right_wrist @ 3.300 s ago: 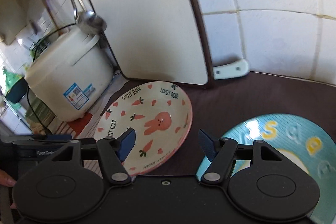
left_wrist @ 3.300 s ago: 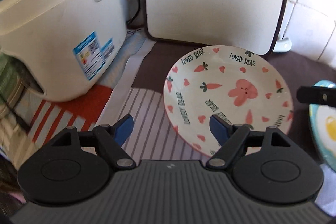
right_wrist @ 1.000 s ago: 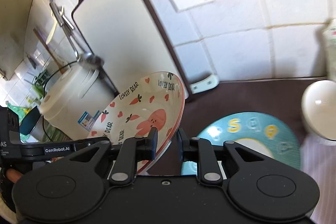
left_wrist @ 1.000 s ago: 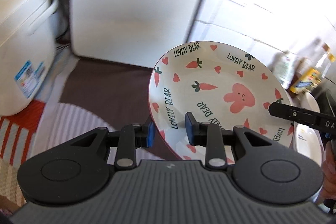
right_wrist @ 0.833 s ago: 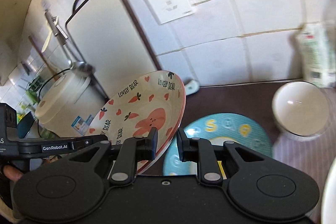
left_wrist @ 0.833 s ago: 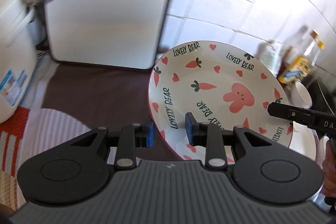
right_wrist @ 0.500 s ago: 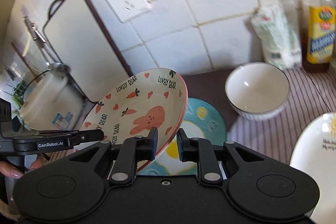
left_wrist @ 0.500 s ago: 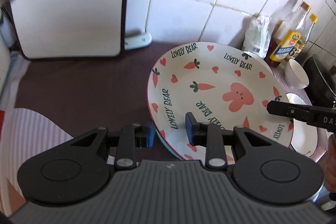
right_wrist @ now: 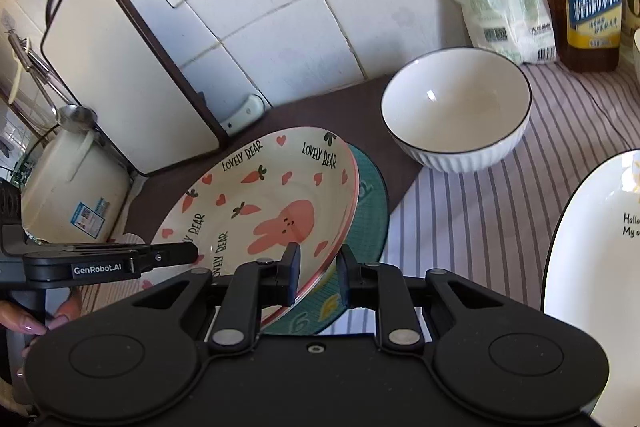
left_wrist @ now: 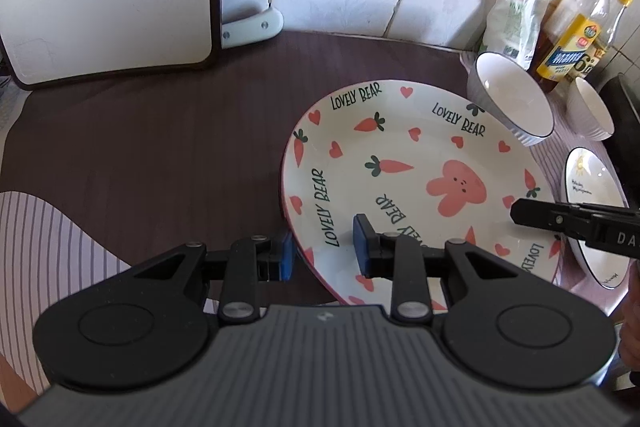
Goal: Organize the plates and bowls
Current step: 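Lift the bunny plate with both grippers and carry it over the teal plate, then lower the bunny plate onto the teal plate and open both grippers, then move both grippers to the white sun plate and grasp its rim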
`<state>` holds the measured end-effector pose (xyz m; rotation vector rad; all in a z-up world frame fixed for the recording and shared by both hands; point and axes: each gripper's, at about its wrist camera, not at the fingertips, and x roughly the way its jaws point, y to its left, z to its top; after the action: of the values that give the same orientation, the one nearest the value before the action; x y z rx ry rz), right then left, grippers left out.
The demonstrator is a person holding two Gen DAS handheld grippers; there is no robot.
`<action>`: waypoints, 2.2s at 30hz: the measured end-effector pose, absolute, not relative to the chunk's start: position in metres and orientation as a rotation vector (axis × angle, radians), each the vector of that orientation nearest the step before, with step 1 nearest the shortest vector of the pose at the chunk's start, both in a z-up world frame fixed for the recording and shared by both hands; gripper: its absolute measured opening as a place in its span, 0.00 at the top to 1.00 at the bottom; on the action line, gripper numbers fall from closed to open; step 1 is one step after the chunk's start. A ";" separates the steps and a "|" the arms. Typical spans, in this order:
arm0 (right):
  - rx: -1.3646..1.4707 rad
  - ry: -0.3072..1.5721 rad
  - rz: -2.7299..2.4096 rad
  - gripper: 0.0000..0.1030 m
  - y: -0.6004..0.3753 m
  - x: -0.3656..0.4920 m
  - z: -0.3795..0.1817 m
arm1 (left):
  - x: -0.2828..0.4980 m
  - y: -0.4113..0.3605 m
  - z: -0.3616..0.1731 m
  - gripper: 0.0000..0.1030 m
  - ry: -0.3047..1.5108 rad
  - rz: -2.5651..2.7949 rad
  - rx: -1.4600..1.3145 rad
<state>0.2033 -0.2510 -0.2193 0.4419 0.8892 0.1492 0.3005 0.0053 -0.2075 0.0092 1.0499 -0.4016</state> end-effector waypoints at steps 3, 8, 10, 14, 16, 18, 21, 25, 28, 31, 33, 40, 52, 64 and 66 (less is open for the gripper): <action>0.427 0.917 0.139 0.77 -0.250 0.206 -0.221 | 0.305 0.001 -0.210 0.73 1.068 -0.401 0.022; 0.400 0.957 0.132 0.77 -0.245 0.211 -0.224 | 0.311 -0.002 -0.212 0.73 1.098 -0.384 0.044; 0.392 0.968 0.126 0.77 -0.243 0.212 -0.224 | 0.313 -0.005 -0.213 0.73 1.106 -0.377 0.052; 0.363 0.978 0.106 0.77 -0.237 0.216 -0.223 | 0.318 -0.005 -0.215 0.73 1.114 -0.362 0.052; 0.351 0.985 0.096 0.77 -0.234 0.218 -0.223 | 0.319 -0.006 -0.216 0.73 1.125 -0.354 0.052; 0.350 0.996 0.087 0.76 -0.232 0.219 -0.222 | 0.320 -0.005 -0.216 0.73 1.134 -0.348 0.045; 0.327 1.006 0.075 0.76 -0.229 0.222 -0.219 | 0.321 -0.005 -0.218 0.73 1.136 -0.345 0.040; 0.285 1.023 0.067 0.74 -0.222 0.226 -0.216 | 0.324 -0.005 -0.220 0.73 1.156 -0.327 0.012; 0.239 1.037 0.061 0.71 -0.216 0.228 -0.212 | 0.324 -0.006 -0.224 0.73 1.174 -0.310 0.013; 0.158 1.048 0.042 0.70 -0.206 0.230 -0.207 | 0.323 -0.007 -0.230 0.74 1.188 -0.312 -0.003; 0.053 1.044 0.009 0.68 -0.197 0.230 -0.204 | 0.321 -0.005 -0.233 0.75 1.191 -0.303 -0.037; 0.122 1.019 0.010 0.68 -0.213 0.226 -0.201 | 0.310 -0.013 -0.224 0.76 1.222 -0.248 0.019; 0.180 0.755 -0.032 0.58 -0.241 0.152 -0.121 | 0.254 -0.061 -0.138 0.50 1.100 -0.336 0.221; 0.112 0.681 -0.075 0.35 -0.266 0.065 -0.073 | 0.191 -0.125 -0.100 0.41 1.001 -0.518 0.343; 0.118 0.672 -0.103 0.35 -0.272 0.051 -0.069 | 0.183 -0.135 -0.097 0.40 1.002 -0.543 0.348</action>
<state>0.0509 -0.2724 -0.0691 0.1177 0.6718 -0.1029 0.1826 -0.1354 -0.0970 0.3478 1.0025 -0.5426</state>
